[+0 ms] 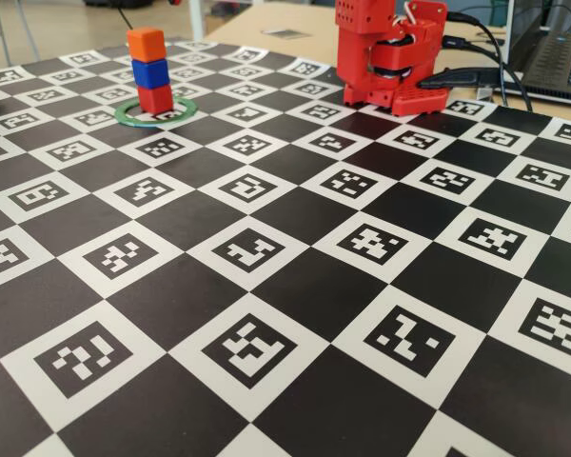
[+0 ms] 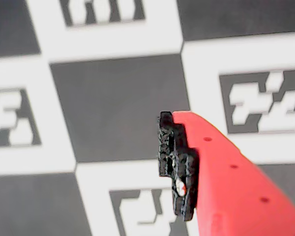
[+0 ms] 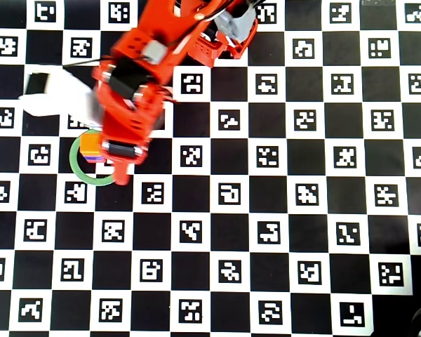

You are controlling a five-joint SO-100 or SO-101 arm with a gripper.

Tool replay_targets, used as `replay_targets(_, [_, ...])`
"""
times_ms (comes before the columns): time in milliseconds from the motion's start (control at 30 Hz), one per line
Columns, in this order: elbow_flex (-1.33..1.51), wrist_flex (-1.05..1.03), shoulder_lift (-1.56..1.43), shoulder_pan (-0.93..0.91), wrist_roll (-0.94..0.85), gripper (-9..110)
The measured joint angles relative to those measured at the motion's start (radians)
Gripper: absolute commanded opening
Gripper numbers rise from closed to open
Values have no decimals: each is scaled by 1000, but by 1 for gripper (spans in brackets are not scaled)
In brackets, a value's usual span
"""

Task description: Grab the red cube then put it in the green circle then put the blue cube on top and finally the orange cube on top

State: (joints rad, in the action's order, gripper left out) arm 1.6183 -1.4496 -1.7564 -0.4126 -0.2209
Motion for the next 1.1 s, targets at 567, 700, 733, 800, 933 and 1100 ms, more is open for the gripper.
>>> replay_targets(567, [801, 747, -376, 298, -236, -6])
replay_targets(700, [937, 819, -460, 316, -448, -6])
replay_targets(733, [968, 825, -488, 324, -499, -6])
replay_targets(800, [1023, 827, -548, 344, -583, -6])
replay_targets(933, [1108, 790, -675, 379, -719, -6])
replay_targets(1100, [1140, 624, -796, 410, -804, -6])
